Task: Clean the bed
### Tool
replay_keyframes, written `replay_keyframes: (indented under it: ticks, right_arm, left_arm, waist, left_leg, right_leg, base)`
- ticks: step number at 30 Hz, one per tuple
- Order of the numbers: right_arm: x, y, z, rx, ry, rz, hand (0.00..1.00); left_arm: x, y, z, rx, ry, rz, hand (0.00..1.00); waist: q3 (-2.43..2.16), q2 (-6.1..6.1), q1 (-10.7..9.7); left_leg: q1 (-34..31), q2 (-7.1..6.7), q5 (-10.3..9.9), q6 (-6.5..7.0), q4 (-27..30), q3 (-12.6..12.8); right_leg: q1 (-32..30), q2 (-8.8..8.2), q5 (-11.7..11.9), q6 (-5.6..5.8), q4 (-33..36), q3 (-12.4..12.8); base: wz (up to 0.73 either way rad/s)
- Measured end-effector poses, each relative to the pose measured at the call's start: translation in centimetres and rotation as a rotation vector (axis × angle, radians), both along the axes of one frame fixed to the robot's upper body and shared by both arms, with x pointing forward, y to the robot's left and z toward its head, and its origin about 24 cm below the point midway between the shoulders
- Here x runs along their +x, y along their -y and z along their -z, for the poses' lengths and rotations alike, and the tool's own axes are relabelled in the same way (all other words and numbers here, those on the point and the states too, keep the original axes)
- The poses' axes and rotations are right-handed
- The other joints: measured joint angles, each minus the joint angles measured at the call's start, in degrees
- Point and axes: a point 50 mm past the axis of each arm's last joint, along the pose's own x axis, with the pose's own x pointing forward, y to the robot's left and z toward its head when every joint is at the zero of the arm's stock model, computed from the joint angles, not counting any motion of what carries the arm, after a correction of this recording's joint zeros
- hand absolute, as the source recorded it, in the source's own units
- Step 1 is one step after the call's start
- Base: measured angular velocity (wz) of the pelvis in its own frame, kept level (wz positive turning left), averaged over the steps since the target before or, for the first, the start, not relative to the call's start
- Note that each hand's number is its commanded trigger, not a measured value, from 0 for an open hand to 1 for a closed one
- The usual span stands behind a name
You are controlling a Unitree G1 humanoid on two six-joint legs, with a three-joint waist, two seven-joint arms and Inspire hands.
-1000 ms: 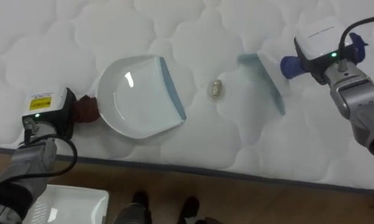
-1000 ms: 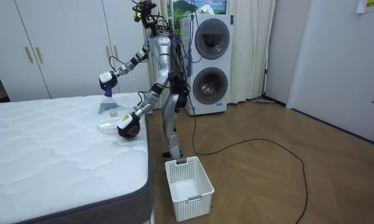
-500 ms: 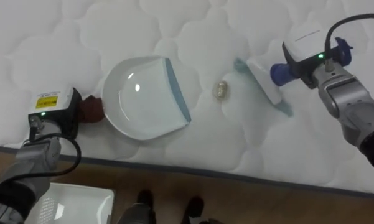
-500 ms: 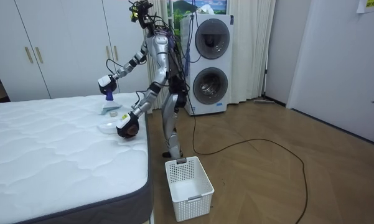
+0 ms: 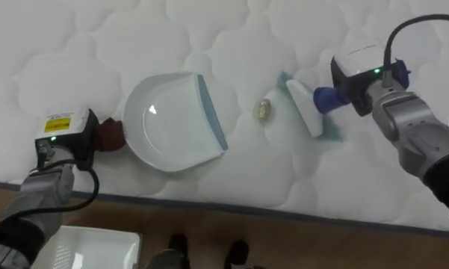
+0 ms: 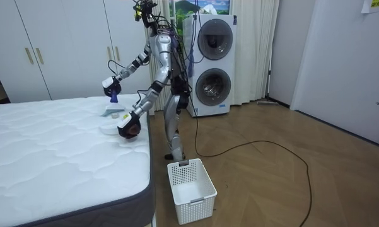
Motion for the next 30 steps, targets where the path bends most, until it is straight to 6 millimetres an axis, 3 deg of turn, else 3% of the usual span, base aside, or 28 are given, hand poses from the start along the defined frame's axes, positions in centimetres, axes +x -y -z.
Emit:
replay_keyframes:
  ticks: [10, 15, 30]
  right_arm:
    - [-0.1, -0.6, 0.9, 0.269, -0.091, 0.061, 1.00]
    - [-0.2, -1.4, 1.4, 0.457, -0.170, 0.088, 1.00]
    - [-0.4, -2.1, 1.7, 0.503, -0.267, 0.063, 1.00]
  left_arm:
    - [-0.4, -0.1, 0.6, 0.002, -0.016, -0.009, 1.00]
    - [-0.4, 0.1, 0.6, 0.032, 0.000, 0.010, 1.00]
    - [-0.6, 0.3, 0.9, 0.052, 0.002, 0.007, 1.00]
  waist:
    - [-0.08, 0.36, -0.07]
    - [-0.18, 0.57, -0.19]
    - [-0.47, 1.04, -0.45]
  left_leg:
    - [1.54, 0.00, 0.36, -0.30, -0.86, 0.09]
    - [1.45, -0.12, 0.38, -0.26, -0.83, -0.04]
    - [1.49, -0.16, 0.59, -0.20, -0.64, 0.23]
  right_leg:
    - [1.14, 0.08, 0.00, -0.01, -0.35, -0.16]
    - [1.10, -0.31, 0.00, -0.02, -0.19, -1.47]
    - [0.64, -0.57, -0.01, -0.03, 0.79, -1.25]
  base:
    - [0.00]
    - [0.00]
    - [0.00]
